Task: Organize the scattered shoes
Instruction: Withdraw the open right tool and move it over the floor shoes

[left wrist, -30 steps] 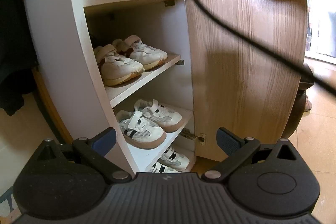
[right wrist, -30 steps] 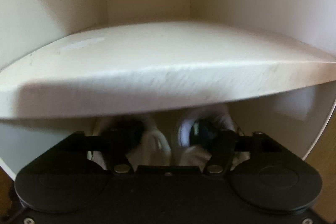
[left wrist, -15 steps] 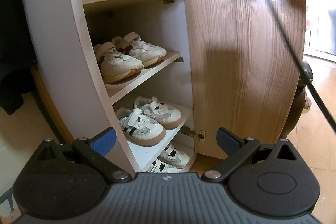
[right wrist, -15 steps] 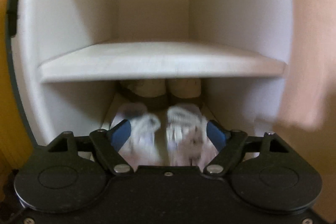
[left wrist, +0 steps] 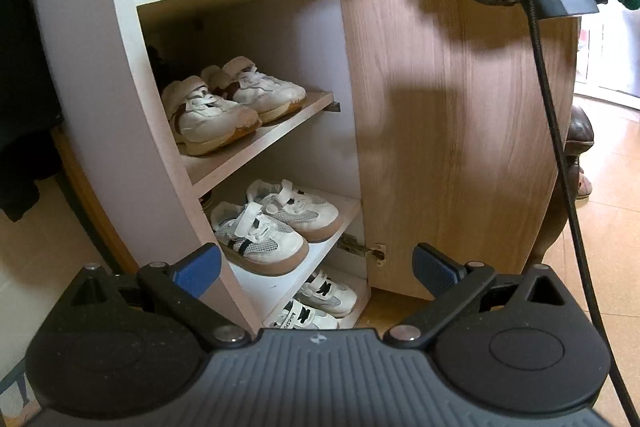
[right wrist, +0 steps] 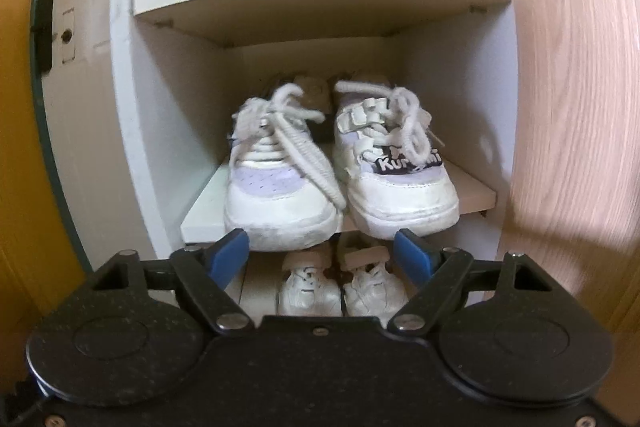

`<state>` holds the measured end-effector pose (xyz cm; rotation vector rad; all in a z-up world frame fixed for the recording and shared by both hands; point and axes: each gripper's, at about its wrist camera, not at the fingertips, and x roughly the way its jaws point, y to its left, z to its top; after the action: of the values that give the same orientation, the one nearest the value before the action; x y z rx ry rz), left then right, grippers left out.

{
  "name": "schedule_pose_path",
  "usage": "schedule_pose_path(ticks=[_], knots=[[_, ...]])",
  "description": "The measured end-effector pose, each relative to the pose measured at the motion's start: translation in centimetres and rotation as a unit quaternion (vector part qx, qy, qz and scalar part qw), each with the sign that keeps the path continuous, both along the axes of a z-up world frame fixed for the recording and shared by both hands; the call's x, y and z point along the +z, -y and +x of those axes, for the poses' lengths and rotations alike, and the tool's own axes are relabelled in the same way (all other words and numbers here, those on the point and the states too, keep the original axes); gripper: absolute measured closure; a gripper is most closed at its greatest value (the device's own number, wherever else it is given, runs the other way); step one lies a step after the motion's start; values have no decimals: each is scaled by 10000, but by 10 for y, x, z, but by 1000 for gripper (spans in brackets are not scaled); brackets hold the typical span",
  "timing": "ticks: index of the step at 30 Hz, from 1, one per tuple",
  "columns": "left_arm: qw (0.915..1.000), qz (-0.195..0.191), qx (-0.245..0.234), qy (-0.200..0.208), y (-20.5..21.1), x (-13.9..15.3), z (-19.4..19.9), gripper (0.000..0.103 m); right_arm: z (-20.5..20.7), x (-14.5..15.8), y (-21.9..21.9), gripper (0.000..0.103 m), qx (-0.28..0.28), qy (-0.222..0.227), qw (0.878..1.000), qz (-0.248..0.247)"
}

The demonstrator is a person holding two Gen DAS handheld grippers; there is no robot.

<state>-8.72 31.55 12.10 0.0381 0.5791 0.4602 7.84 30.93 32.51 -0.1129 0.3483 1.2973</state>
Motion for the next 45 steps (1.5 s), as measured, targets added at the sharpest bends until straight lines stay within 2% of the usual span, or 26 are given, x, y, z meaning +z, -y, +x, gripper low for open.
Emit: schedule_pose_path(ticks=[9, 18, 21, 25, 28, 30, 34, 39, 41, 44, 45], knots=[[10000, 9, -26, -58, 0, -2, 3, 1, 22, -12, -24, 21, 29, -157, 9998, 120], [9999, -33, 46, -90, -4, -3, 4, 1, 26, -12, -36, 22, -30, -578, 9979, 302], [9999, -68, 96, -54, -5, -1, 3, 1, 20, -14, -19, 21, -124, -652, 9972, 342], [9999, -121, 110, 13, -3, 3, 4, 1, 8, -32, 28, 21, -373, -888, 9946, 395], [9998, -179, 103, 58, 0, 4, 6, 1, -3, -53, 70, 18, -599, -1094, 9915, 377], [9995, -272, 66, 110, 4, 6, 10, 1, -10, -79, 105, 17, -898, -1346, 9865, 271], [9981, -536, -196, 222, 19, 10, 24, 1, -25, -134, 176, 14, -1532, -1874, 9703, 21], [9959, -651, -604, 175, 48, 10, 47, 1, -44, -204, 266, 14, -2308, -2514, 9395, -291], [9947, -675, -766, 148, 62, 9, 57, 1, -51, -234, 304, 14, -2731, -2799, 9194, -411], [9923, -709, -1009, 108, 83, 7, 71, 1, -63, -283, 366, 14, -3469, -3225, 8783, -652], [9914, -721, -1089, 95, 90, 7, 76, 1, -67, -296, 379, 14, -3583, -3344, 8690, -683]])
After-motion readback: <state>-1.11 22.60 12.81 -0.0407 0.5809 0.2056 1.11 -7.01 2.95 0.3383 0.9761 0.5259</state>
